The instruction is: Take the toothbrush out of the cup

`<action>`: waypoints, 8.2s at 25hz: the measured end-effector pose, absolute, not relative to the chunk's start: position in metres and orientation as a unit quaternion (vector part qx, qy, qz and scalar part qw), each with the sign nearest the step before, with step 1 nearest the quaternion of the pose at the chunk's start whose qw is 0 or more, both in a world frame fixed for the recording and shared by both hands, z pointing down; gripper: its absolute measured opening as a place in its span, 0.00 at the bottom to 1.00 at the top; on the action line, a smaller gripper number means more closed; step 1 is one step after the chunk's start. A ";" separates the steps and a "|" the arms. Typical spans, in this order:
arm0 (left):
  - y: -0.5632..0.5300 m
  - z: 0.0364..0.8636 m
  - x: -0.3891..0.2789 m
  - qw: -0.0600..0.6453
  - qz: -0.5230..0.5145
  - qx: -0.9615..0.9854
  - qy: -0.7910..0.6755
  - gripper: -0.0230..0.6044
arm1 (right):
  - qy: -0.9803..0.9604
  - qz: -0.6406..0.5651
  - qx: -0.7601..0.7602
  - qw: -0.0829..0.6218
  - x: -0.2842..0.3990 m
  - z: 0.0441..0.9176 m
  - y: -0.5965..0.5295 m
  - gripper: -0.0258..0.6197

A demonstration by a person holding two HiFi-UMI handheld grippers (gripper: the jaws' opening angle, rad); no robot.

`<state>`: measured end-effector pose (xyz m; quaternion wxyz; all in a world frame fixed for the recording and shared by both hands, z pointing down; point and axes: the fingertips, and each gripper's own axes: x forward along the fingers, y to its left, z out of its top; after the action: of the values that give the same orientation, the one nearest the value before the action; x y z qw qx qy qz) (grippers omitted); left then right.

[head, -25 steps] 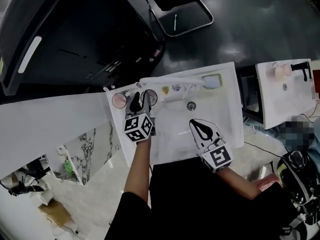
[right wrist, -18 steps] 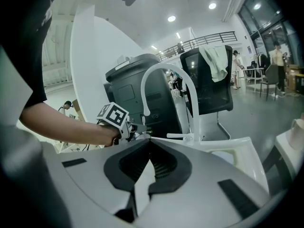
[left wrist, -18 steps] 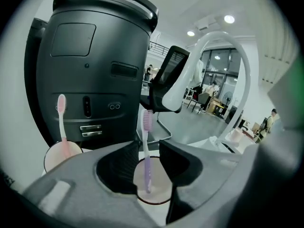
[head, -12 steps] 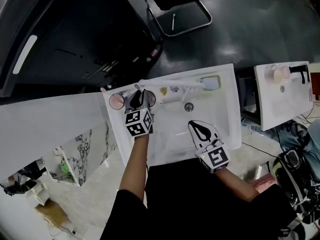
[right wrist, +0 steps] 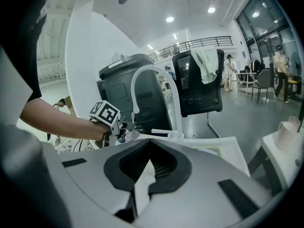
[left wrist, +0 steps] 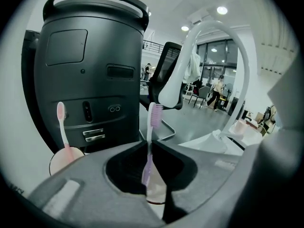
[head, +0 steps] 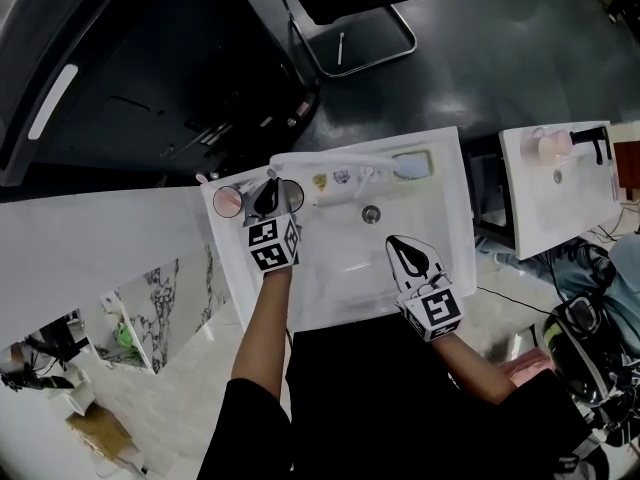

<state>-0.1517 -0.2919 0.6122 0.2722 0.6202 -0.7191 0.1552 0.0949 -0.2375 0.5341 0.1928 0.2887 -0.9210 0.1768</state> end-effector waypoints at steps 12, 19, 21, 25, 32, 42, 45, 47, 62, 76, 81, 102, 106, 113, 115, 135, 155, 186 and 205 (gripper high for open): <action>-0.271 0.560 -0.140 0.205 0.157 0.639 -0.724 0.11 | -0.932 0.171 0.265 0.179 0.101 0.526 -0.198 0.04; -0.247 0.520 -0.142 0.186 0.110 0.662 -0.718 0.11 | -0.927 0.140 0.307 0.163 0.094 0.506 -0.187 0.04; -0.235 0.510 -0.143 0.185 0.099 0.670 -0.712 0.11 | -0.926 0.129 0.317 0.159 0.091 0.498 -0.182 0.04; -0.214 0.493 -0.152 0.174 0.083 0.686 -0.701 0.11 | -0.926 0.114 0.325 0.158 0.074 0.489 -0.169 0.04; -0.171 0.465 -0.184 0.181 0.036 0.695 -0.695 0.11 | -0.916 0.104 0.360 0.141 0.052 0.471 -0.154 0.04; -0.109 0.412 -0.213 0.155 -0.015 0.717 -0.679 0.10 | -0.908 0.081 0.387 0.136 0.028 0.450 -0.125 0.04; -0.089 0.412 -0.223 0.155 -0.016 0.718 -0.679 0.11 | -0.909 0.075 0.385 0.139 0.016 0.446 -0.108 0.04; -0.075 0.413 -0.229 0.150 -0.011 0.720 -0.677 0.10 | -0.910 0.072 0.383 0.142 0.008 0.446 -0.095 0.04; -0.024 0.482 -0.217 0.142 0.060 0.745 -0.649 0.10 | -0.913 0.059 0.363 0.174 -0.010 0.468 -0.041 0.04; -0.076 0.557 -0.185 0.142 0.171 0.759 -0.612 0.10 | -0.911 0.098 0.362 0.174 -0.006 0.491 -0.089 0.04; -0.104 0.581 -0.169 0.142 0.217 0.767 -0.587 0.10 | -0.899 0.116 0.382 0.181 0.010 0.503 -0.114 0.04; -0.161 0.714 -0.127 0.126 0.423 0.784 -0.436 0.10 | -0.863 0.170 0.431 0.204 0.052 0.550 -0.174 0.04; -0.165 0.734 -0.126 0.133 0.439 0.782 -0.422 0.10 | -0.858 0.178 0.434 0.208 0.056 0.557 -0.177 0.04; -0.158 0.755 -0.114 0.100 0.479 0.794 -0.361 0.10 | -0.855 0.184 0.437 0.210 0.059 0.561 -0.184 0.04; -0.156 0.761 -0.113 0.093 0.490 0.794 -0.347 0.10 | -0.855 0.185 0.436 0.212 0.060 0.563 -0.185 0.04; -0.146 0.779 -0.109 0.088 0.518 0.796 -0.301 0.11 | -0.848 0.186 0.451 0.209 0.066 0.564 -0.190 0.04; -0.120 0.711 -0.098 0.074 0.441 0.811 -0.377 0.11 | -0.866 0.151 0.439 0.185 0.056 0.529 -0.154 0.04; -0.004 0.544 -0.200 0.196 0.062 0.717 -0.666 0.07 | -0.924 0.082 0.311 0.204 -0.018 0.504 -0.027 0.04; -0.096 0.530 -0.237 0.188 0.068 0.695 -0.691 0.07 | -0.921 0.107 0.324 0.189 -0.018 0.500 -0.082 0.04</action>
<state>-0.2370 -0.0965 0.5301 0.1878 0.6947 -0.6910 0.0684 -0.0176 -0.0823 0.4996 0.1889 0.3244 -0.9206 0.1074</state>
